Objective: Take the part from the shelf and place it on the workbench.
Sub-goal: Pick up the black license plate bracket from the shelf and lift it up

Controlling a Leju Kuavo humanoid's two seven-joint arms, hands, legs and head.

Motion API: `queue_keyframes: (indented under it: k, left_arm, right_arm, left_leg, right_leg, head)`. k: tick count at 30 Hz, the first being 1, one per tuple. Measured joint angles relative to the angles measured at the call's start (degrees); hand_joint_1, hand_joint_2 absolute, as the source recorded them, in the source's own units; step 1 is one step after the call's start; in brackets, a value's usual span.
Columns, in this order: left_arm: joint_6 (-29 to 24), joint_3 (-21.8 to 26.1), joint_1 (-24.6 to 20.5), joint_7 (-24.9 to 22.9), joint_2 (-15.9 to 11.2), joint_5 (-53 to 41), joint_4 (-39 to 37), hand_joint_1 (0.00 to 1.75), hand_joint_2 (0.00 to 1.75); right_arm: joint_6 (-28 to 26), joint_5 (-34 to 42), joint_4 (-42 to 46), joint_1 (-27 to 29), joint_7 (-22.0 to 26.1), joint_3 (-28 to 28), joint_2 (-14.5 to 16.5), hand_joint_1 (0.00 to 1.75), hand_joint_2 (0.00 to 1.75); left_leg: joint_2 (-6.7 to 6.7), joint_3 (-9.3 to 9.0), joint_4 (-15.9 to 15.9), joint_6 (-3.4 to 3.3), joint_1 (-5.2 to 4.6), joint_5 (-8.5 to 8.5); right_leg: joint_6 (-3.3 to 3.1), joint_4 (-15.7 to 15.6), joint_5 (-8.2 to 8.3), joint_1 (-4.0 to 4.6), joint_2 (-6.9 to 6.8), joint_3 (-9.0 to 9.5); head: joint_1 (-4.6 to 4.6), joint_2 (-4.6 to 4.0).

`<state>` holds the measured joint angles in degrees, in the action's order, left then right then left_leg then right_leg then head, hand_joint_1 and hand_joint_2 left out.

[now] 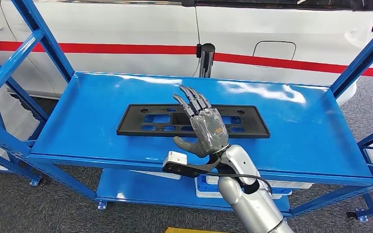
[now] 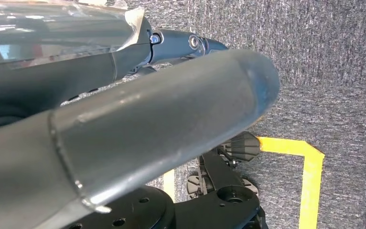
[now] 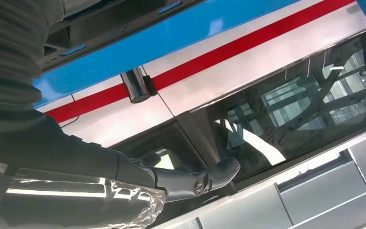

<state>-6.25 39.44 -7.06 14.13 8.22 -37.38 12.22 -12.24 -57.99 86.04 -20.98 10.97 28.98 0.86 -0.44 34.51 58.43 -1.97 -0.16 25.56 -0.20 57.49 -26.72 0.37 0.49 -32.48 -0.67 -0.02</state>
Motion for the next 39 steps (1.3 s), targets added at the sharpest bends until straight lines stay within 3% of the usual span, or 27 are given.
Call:
queue_keyframes:
  k: [13,24,39]
  left_arm:
    - [0.00,0.05,-0.49,-0.43,0.03,-0.86,0.00,0.00,0.00]
    - [0.01,1.27,-0.98,-0.30,0.04,-0.97,0.00,0.00,0.00]
    - [0.19,2.53,-0.98,-0.03,0.04,-2.14,0.00,0.00,0.00]
  right_arm:
    - [0.62,-0.93,-3.49,-0.72,-1.27,-0.80,0.30,0.00,1.75]
    - [-0.21,-0.93,-12.60,-1.98,1.08,-2.98,1.29,0.00,1.75]
    - [-3.47,-4.73,-26.47,-5.85,0.50,-2.97,2.94,0.00,1.75]
  left_leg:
    - [0.00,0.00,0.00,0.00,0.00,0.00]
    - [0.00,0.02,0.00,0.00,0.00,0.00]
    - [0.01,-0.04,0.00,0.00,0.00,0.00]
  right_leg:
    - [0.00,0.00,0.00,0.00,0.00,0.00]
    - [0.00,0.00,0.00,0.00,0.00,0.00]
    - [-0.01,0.00,0.00,0.00,0.00,0.02]
  head:
    - [0.00,-0.01]
    - [0.00,-0.01]
    - [-0.01,-0.01]
